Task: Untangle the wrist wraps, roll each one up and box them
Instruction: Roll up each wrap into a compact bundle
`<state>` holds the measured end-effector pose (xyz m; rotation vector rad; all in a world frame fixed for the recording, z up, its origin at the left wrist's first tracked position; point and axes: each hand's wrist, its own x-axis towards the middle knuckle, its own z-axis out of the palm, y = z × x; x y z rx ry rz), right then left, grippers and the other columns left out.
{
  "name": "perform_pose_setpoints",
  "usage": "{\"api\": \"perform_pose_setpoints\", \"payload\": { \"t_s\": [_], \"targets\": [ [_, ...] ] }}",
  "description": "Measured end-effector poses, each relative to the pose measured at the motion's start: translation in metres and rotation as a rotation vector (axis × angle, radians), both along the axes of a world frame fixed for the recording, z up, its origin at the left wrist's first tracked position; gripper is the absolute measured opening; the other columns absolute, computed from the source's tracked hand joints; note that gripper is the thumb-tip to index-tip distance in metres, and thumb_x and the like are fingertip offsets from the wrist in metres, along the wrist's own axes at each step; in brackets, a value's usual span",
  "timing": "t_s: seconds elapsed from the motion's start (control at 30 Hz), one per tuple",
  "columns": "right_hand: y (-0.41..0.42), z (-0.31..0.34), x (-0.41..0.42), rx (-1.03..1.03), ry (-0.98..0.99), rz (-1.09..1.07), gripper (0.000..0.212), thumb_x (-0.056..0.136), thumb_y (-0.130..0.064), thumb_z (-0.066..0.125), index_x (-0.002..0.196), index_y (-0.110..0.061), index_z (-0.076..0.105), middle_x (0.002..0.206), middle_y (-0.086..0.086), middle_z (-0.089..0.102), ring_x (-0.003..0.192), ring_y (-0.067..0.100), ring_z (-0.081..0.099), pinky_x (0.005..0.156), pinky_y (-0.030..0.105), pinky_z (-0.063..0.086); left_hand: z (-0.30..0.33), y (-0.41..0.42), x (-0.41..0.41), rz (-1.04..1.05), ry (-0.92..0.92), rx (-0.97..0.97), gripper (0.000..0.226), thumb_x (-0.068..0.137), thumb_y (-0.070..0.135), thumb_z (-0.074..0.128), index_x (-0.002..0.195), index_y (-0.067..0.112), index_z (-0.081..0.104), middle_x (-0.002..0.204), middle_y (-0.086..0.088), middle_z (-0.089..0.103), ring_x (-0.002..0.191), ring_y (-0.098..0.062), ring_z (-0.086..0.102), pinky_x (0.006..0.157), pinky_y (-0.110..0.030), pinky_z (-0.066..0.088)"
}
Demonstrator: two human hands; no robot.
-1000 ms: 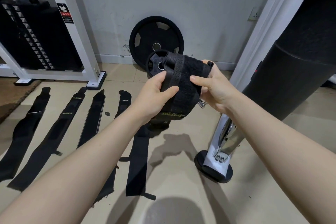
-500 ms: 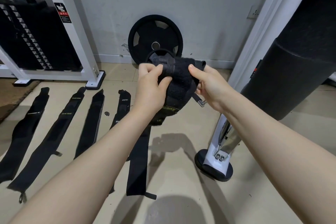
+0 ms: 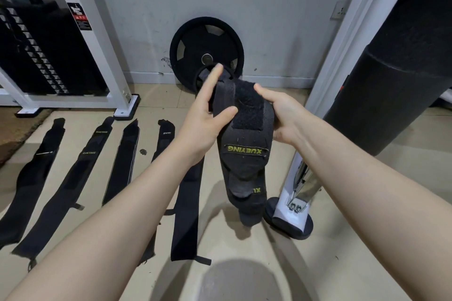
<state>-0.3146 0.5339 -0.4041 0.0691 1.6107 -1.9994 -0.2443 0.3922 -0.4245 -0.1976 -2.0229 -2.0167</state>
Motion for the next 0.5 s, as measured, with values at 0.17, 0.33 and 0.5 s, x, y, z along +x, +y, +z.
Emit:
{"api": "perform_pose_setpoints", "payload": {
  "t_s": [0.17,0.33,0.5],
  "targets": [
    [-0.002,0.003,-0.002,0.356,0.252,-0.001,0.045,0.091,-0.049,0.054,0.123,-0.018,0.052,0.107,0.003,0.065,0.099,0.022,0.060,0.077,0.031,0.050,0.004,-0.003,-0.001,0.123,-0.008,-0.104,0.043,0.091,-0.005,0.055,0.119,0.028,0.052,0.109,0.010,0.059,0.095,0.003,0.060,0.092,-0.035,0.054],
    [0.009,0.003,0.005,0.472,0.999,0.240,0.058,0.086,-0.030,0.068,0.133,-0.034,0.035,0.140,-0.002,0.029,0.126,0.008,0.033,0.097,0.005,0.029,0.002,-0.004,-0.003,0.155,-0.084,0.094,0.038,0.094,-0.002,0.051,0.119,0.027,0.053,0.111,0.005,0.062,0.105,-0.012,0.063,0.090,-0.037,0.054],
    [0.015,0.002,-0.003,0.731,1.111,0.350,0.075,0.073,-0.022,0.079,0.137,-0.030,0.040,0.135,0.000,0.045,0.121,0.009,0.041,0.092,0.015,0.032,0.005,-0.002,-0.006,0.033,-0.233,0.362,0.031,0.093,-0.004,0.051,0.118,0.015,0.053,0.108,-0.006,0.063,0.099,-0.019,0.063,0.085,-0.029,0.055]
  ]
}}
